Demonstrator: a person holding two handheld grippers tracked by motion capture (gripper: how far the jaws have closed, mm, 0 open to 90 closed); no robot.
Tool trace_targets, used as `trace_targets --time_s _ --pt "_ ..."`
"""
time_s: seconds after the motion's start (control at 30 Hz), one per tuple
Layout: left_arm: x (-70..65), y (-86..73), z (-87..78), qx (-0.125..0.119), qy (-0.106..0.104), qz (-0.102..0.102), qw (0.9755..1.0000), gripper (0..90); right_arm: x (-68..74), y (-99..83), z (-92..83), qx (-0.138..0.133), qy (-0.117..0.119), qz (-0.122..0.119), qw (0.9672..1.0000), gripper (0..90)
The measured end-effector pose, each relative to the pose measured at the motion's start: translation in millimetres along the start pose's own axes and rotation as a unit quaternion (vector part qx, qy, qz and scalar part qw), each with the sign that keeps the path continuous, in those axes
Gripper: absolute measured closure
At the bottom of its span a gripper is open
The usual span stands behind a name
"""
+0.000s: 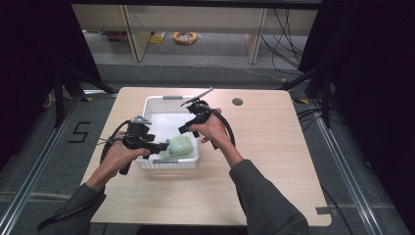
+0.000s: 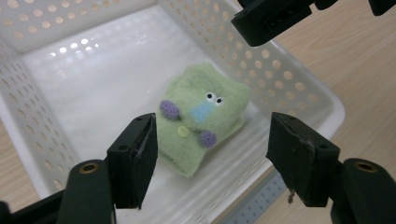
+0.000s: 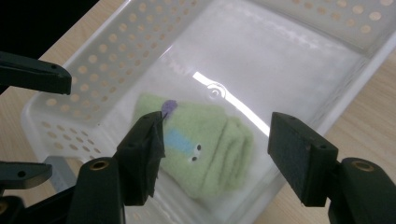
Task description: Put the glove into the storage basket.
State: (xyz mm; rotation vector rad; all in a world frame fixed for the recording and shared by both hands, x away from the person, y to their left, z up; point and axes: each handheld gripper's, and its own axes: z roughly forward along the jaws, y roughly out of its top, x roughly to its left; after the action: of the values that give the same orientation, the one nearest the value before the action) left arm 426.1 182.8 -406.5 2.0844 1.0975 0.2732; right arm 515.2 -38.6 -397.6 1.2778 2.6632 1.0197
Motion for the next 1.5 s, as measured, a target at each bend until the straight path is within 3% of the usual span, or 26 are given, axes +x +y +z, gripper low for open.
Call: trace_targets --time_s 0.13,0.17,0.23,0.47,0.57,0.6,0.63,0.73,0.83,0.93,0.97,1.03,1.1,1.13,1.27,1.3,1.33,1.37,1.4,1.43,1.5 --pt "-10.0 -0.9 -3.0 -0.012 -0.007 0.001 0.9999 30.9 0.7 -7.0 -14.1 -0.01 -0.001 -0.011 0.9999 34.8" --pt "-11.6 -0.7 -3.2 -0.015 -0.009 0.0 0.9998 30.5 -1.8 -9.0 -17.2 -0.016 -0.002 -0.03 0.9994 34.7" --pt "-15.6 -0.6 -3.8 -0.023 -0.011 0.0 0.9997 29.9 1.7 -13.2 -23.4 -0.016 0.0 -0.011 0.9998 34.2" --pt "-30.2 -4.9 -5.0 -0.038 -0.024 0.005 0.999 29.2 3.8 -29.4 -40.7 -0.032 0.012 -0.042 0.9985 32.5" --pt "-35.6 -7.9 -6.7 -0.04 -0.029 0.009 0.9987 27.6 3.4 -38.2 -51.0 -0.037 -0.006 -0.039 0.9986 32.1" --pt "-37.5 -9.1 -7.1 -0.043 -0.029 0.01 0.9986 27.3 2.6 -40.0 -53.2 -0.043 0.004 -0.047 0.998 32.1" --pt "-39.6 -10.2 -7.5 -0.043 -0.034 0.006 0.9985 27.0 2.8 -42.8 -57.1 -0.041 -0.002 -0.043 0.9982 32.0" --pt "-45.3 -14.2 -9.6 -0.047 -0.041 0.016 0.9979 26.8 2.7 -51.6 -67.2 -0.048 -0.009 -0.047 0.9977 31.9" --pt "-50.7 -19.6 -10.2 -0.045 -0.044 0.026 0.9977 26.7 0.6 -60.7 -76.2 -0.061 0.003 -0.055 0.9967 31.9" --pt "-55.5 -25.8 -9.5 -0.049 -0.047 0.026 0.9974 26.7 1.4 -72.0 -84.1 -0.072 -0.011 -0.052 0.996 31.9" --pt "-57.1 -27.6 -9.8 -0.05 -0.046 0.03 0.9972 26.7 0.0 -75.5 -87.4 -0.072 -0.012 -0.065 0.9952 31.8" --pt "-61.3 -31.5 -9.7 -0.054 -0.052 0.027 0.9968 26.7 -0.5 -83.6 -92.4 -0.074 -0.023 -0.068 0.9947 31.7" --pt "-65.6 -34.7 -10.7 -0.058 -0.062 0.03 0.996 26.7 0.3 -91.0 -97.0 -0.076 -0.018 -0.058 0.9953 31.7" --pt "-69.2 -36.2 -10.4 -0.066 -0.068 0.022 0.9953 26.7 -1.4 -94.3 -97.6 -0.087 -0.017 -0.072 0.9935 31.7" --pt "-79.1 -41.2 -12.2 -0.079 -0.081 0.022 0.9934 24.9 -1.1 -107.5 -103.5 -0.095 -0.018 -0.067 0.993 30.9" --pt "-81.2 -42.5 -12.0 -0.082 -0.081 0.029 0.9929 24.6 -2.3 -110.0 -105.7 -0.089 -0.023 -0.078 0.9928 29.8" --pt "-83.2 -44.1 -11.3 -0.081 -0.082 0.034 0.9928 24.6 -0.4 -113.6 -105.1 -0.092 -0.02 -0.067 0.9933 29.2" --pt "-85.2 -45.7 -10.3 -0.079 -0.084 0.041 0.9925 24.5 -3.1 -116.3 -104.1 -0.101 -0.022 -0.08 0.9914 29.2" --pt "-87.4 -47.4 -9.4 -0.079 -0.082 0.046 0.9924 24.2 -3.7 -119.4 -106.6 -0.091 -0.022 -0.08 0.9924 29.1" --pt "-89.1 -49.2 -7.8 -0.081 -0.085 0.047 0.992 23.7 -3.3 -123.2 -104.9 -0.104 -0.02 -0.07 0.9919 28.4" --pt "-91.8 -52.5 -6.3 -0.078 -0.087 0.054 0.9916 23.1 -4.6 -129.4 -107.5 -0.096 -0.015 -0.074 0.9924 26.8"
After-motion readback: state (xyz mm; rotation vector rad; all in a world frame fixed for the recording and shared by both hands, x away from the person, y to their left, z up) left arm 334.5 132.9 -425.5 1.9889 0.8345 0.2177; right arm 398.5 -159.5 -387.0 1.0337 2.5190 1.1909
